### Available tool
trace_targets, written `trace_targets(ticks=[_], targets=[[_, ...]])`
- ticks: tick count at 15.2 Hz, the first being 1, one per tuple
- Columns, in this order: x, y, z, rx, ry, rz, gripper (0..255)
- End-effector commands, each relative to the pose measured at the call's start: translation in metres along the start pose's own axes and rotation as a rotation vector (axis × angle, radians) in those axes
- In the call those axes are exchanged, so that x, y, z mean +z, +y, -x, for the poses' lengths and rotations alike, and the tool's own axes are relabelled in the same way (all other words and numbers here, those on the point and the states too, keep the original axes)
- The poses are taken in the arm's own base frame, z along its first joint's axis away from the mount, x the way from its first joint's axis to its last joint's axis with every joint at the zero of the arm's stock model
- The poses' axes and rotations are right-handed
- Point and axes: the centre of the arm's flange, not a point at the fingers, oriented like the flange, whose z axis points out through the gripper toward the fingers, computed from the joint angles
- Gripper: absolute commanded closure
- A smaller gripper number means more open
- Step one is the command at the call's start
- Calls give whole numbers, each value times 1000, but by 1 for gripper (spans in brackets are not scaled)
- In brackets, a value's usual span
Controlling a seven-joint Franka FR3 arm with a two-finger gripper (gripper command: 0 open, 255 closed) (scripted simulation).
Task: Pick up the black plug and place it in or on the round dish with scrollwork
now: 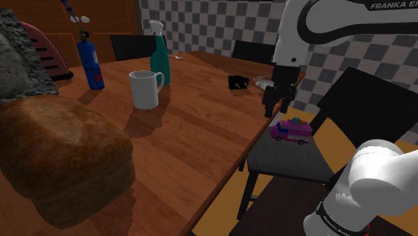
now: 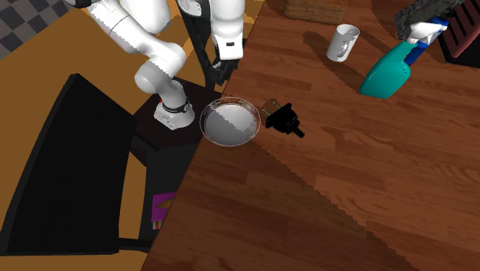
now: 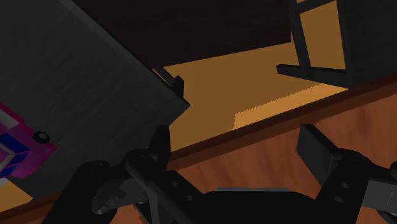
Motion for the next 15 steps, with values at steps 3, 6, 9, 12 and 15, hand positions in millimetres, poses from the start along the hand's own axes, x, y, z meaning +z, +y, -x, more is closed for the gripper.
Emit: trace_targets(ticks=[3,6,9,12,15], targets=[[-8,5,-23,2,11,7,0],[-21,12,-57,5,27,17,0],[-34,19,-90,7,44,27,0],[-47,26,-124,10,60,37,0],[-62,33,-157,13,77,48,0]])
